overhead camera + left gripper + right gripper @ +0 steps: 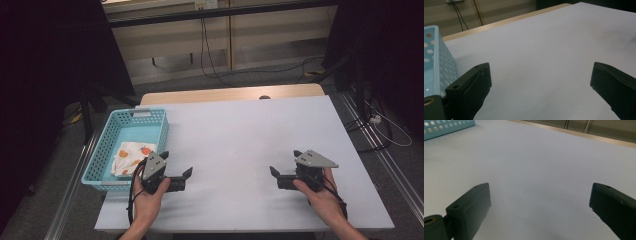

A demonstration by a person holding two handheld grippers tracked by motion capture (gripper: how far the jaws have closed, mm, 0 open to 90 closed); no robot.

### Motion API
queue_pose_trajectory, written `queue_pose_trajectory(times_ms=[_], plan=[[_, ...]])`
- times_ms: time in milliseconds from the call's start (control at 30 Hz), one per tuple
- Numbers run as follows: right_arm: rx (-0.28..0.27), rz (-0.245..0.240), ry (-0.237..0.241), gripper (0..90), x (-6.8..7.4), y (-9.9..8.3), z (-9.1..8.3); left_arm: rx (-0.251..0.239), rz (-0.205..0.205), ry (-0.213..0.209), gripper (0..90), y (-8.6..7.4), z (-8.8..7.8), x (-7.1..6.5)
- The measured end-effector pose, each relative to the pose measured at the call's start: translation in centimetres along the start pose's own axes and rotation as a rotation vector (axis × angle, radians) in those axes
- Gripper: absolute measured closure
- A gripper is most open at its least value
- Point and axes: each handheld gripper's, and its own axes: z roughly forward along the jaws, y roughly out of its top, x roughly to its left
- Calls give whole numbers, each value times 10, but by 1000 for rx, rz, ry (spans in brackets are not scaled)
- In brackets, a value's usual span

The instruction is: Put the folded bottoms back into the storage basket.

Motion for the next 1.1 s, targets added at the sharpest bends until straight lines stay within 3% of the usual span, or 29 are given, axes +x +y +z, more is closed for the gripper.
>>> queue_pose_trajectory(times_ms=[300,600,867,967,1033,1100], plan=[[-14,34,-42,33,-10,-10,-18,0,14,1,36,-3,-3,-4],[-23,29,-60,32,-11,-18,-27,-3,28,19,36,-6,-4,-5],[-40,15,-49,34,-5,-18,-24,1,27,9,34,-10,-2,-8],[-14,13,-39,37,-4,-17,-17,9,23,20,32,-14,-1,-9],[-9,13,-31,38,-3,-17,-13,38,22,8,32,-16,1,-10],[-12,5,-29,38,-3,-16,-10,30,20,-3,33,-15,2,-11]])
